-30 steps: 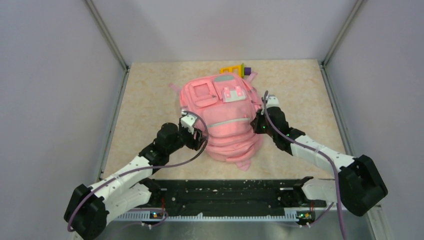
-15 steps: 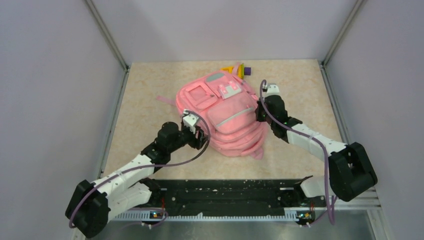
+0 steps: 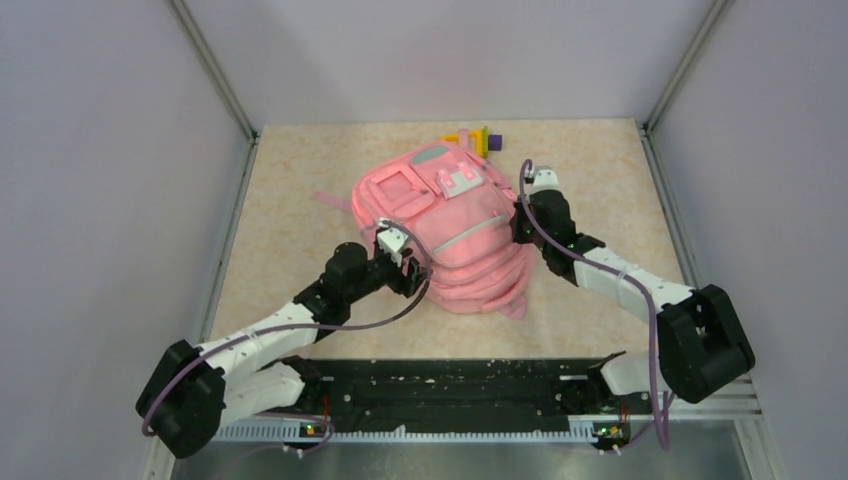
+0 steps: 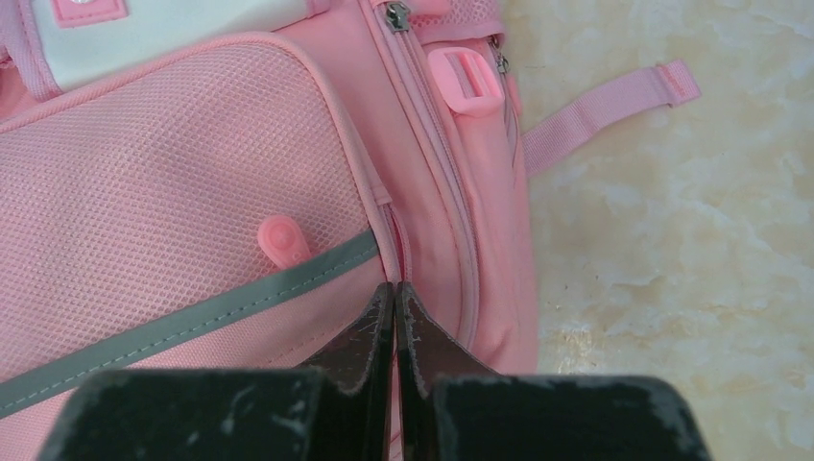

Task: Pack the student bag
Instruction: Zip the student bag at the center of the board.

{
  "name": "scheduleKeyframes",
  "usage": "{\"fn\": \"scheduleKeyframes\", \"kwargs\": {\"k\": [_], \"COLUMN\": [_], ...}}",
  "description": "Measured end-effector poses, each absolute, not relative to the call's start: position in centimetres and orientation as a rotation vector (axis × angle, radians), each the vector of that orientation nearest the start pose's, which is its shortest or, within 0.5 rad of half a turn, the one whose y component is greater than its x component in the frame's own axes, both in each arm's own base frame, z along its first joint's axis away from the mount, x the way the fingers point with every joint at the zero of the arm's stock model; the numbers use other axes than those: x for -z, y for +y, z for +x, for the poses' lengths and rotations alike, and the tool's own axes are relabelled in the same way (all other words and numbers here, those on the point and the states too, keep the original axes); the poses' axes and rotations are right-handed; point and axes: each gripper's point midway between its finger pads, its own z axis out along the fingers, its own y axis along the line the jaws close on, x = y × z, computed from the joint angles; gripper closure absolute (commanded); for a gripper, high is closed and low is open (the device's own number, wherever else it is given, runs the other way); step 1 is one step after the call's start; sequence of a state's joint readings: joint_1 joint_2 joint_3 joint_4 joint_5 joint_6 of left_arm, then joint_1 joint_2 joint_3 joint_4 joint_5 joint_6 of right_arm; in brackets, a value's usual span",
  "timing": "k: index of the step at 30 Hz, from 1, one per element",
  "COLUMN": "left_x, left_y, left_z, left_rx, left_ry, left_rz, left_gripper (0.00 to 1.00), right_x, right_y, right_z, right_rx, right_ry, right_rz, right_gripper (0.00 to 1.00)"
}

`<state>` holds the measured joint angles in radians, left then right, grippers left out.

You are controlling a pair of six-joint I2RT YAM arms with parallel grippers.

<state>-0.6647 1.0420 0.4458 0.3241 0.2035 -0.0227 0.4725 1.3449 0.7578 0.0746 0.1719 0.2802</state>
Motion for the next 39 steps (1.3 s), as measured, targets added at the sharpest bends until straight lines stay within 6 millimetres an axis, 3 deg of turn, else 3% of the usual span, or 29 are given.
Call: {"fn": "scheduleKeyframes", "kwargs": {"k": [14,16,21,25,32,39], "left_x": [-13.2,-13.1,-12.9,-12.8,-13.2,-13.5], "left_y": [-25.6,-25.7,-26.2,-26.4,-26.6,-28.4], "left_z": [26.4,26.5,26.5,26.2,25.4,22.6], "left_rx": [0.580,0.557,0.499,0.456,0.463,0.672], "left_ry": [1.734,1.729,1.713,1.711,1.771,1.886], "left_rz": [0.773,0.775,0.800,0.826,0.849,0.845], "left_gripper": [0.32,0.42,0.84,1.00,1.00,1.00], "right_x": [-12.8,-12.8,-12.8,-12.7,-12.7,-12.4], "right_y": [16.5,16.5,16.7,16.7,16.8,17.2], "right_z": [36.0,36.0,36.0,36.1,36.0,36.1], "right_rx": [-0.296,-0.298,-0.308,-0.314,-0.327,-0.347], "right_ry": [2.087,2.086,2.086,2.087,2.090,2.098], "right_rz": [-0.102,-0.103,-0.107,-0.108,-0.109,-0.111], "right_gripper": [1.00,1.00,1.00,1.00,1.00,1.00]}}
